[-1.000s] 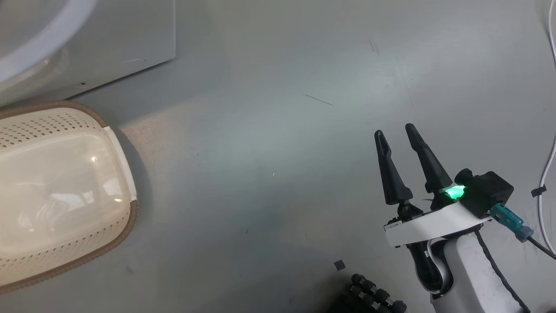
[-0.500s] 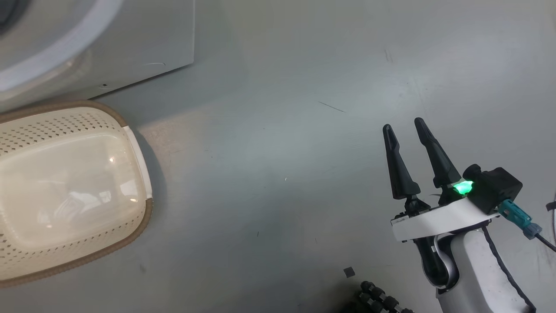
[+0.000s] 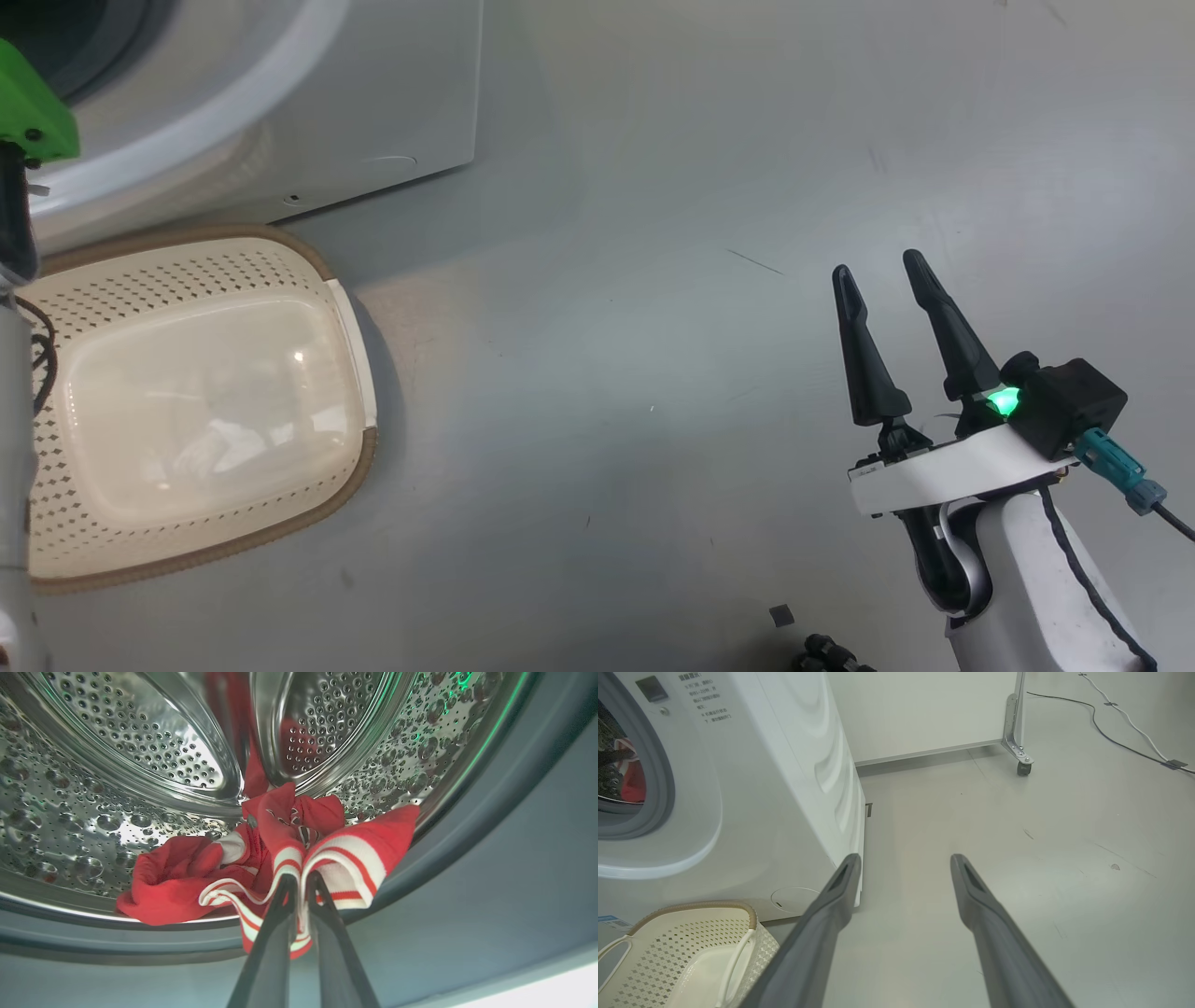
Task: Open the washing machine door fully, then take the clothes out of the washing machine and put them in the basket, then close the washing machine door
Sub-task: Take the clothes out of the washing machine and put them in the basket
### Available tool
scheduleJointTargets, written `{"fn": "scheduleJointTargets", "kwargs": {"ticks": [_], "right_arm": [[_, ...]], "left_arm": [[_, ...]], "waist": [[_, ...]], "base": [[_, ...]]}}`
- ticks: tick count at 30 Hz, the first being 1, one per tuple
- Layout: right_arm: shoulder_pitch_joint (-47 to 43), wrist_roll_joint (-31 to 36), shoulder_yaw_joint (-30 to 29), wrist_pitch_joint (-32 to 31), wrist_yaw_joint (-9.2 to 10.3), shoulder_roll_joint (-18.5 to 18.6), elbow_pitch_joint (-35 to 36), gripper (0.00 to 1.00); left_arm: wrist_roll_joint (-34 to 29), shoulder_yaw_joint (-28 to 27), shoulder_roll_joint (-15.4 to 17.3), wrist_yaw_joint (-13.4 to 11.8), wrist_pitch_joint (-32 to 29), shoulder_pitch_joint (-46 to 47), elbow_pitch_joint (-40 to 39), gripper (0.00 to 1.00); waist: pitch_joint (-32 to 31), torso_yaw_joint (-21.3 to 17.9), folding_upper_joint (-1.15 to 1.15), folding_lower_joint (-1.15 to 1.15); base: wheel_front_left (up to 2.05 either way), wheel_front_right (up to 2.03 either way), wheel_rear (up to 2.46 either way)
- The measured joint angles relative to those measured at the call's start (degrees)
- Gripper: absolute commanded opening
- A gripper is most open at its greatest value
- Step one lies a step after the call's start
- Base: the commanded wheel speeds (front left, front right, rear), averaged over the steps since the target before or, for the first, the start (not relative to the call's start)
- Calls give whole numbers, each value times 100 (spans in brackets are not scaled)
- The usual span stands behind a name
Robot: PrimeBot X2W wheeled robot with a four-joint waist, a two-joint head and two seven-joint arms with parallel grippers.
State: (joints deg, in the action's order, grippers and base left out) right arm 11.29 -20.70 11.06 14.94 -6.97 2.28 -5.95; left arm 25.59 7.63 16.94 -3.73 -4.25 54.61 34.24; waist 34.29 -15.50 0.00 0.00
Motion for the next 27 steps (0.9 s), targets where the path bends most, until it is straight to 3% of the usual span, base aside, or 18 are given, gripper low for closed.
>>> {"fn": "scheduleJointTargets", "kwargs": {"ticks": [17,27], "right_arm": [[-266,327,-309,0,0,3,-23,100],[-489,389,-411,0,0,4,-25,100]], "left_arm": [[1,29,-641,1,1616,-1173,-767,0],[-158,100,-832,-58,1846,-1722,-1295,0]], "waist": [[-706,475,0,0],[-1147,722,0,0]], "base": [[0,0,0],[0,0,0]]}}
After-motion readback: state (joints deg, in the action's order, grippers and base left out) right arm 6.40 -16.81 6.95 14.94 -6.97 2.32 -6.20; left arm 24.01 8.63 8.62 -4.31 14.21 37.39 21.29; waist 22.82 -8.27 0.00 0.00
